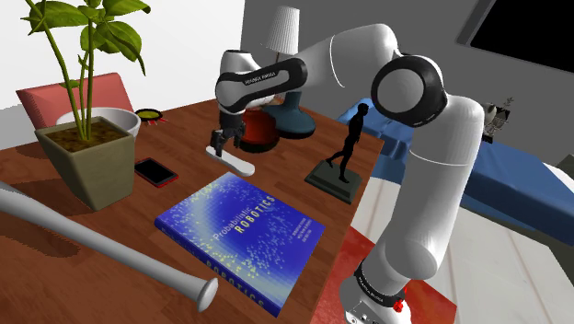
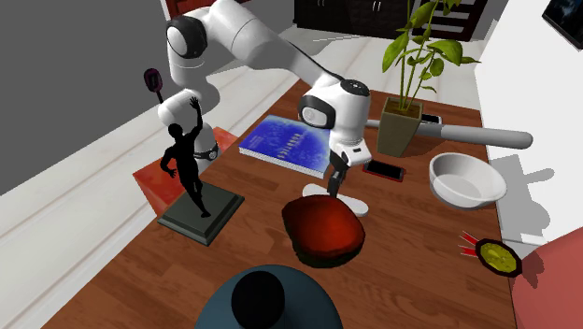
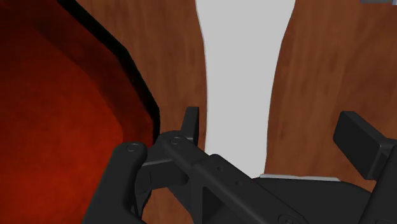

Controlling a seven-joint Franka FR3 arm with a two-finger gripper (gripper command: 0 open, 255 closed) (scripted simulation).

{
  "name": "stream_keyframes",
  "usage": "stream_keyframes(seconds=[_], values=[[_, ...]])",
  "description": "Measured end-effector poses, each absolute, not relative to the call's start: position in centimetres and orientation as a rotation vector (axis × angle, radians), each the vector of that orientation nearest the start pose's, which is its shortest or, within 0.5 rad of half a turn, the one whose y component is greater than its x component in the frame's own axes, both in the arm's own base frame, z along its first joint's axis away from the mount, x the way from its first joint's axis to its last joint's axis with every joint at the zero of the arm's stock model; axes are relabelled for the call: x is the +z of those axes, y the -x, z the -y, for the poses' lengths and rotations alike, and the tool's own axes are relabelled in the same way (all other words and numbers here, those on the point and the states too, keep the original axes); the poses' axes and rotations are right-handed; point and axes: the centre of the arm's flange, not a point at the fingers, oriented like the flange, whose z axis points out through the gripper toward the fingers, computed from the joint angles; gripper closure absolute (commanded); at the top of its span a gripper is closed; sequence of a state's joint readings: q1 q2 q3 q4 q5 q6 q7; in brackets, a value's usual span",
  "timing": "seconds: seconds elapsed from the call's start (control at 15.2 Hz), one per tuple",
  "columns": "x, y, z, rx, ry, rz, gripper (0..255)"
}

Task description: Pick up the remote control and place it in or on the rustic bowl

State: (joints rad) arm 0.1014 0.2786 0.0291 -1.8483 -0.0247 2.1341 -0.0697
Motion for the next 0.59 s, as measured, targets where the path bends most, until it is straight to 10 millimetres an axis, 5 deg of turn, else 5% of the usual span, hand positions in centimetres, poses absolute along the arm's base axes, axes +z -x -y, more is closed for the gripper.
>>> stream_keyframes(seconds=[0.59], values=[[33.5, -62.5, -7.4, -0.003, 3.142, 0.327, 0]])
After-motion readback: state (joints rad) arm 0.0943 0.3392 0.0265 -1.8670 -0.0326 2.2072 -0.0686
